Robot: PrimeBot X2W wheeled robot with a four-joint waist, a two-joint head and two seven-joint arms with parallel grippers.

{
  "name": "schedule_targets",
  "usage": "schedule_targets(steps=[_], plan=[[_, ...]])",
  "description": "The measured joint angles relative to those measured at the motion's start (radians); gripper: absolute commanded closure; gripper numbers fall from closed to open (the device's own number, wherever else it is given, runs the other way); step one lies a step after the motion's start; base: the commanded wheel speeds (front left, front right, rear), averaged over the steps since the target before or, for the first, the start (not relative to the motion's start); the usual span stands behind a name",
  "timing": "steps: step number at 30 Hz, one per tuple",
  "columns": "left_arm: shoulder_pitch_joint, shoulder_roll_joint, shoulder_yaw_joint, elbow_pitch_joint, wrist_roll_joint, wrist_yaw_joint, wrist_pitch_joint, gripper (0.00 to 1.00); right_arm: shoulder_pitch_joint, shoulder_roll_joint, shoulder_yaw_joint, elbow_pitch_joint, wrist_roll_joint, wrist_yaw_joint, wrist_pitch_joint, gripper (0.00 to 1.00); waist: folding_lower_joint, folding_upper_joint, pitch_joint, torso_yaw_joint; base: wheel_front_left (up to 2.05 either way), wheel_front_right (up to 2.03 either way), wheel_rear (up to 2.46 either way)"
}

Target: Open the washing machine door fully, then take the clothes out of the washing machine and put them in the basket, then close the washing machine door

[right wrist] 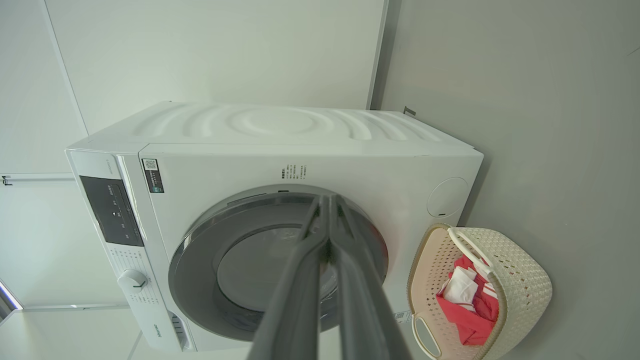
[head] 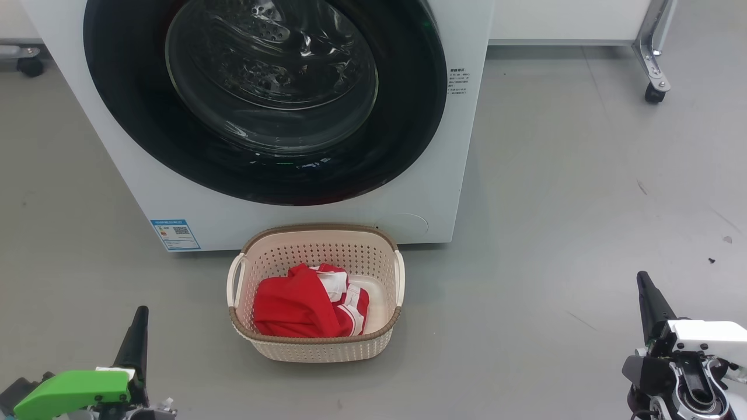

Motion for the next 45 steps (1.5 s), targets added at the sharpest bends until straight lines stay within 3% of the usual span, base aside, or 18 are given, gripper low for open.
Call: schedule_targets(steps=[45], plan=[[-0.002,-0.002,0.008,0.002,0.000,0.000,0.007,1.00,0.000,0.001,-0.006,0.002,0.000,0.000,0.008,1.00,0.0000,0.0000,0.000,0.000,0.00,0.00,0.00]])
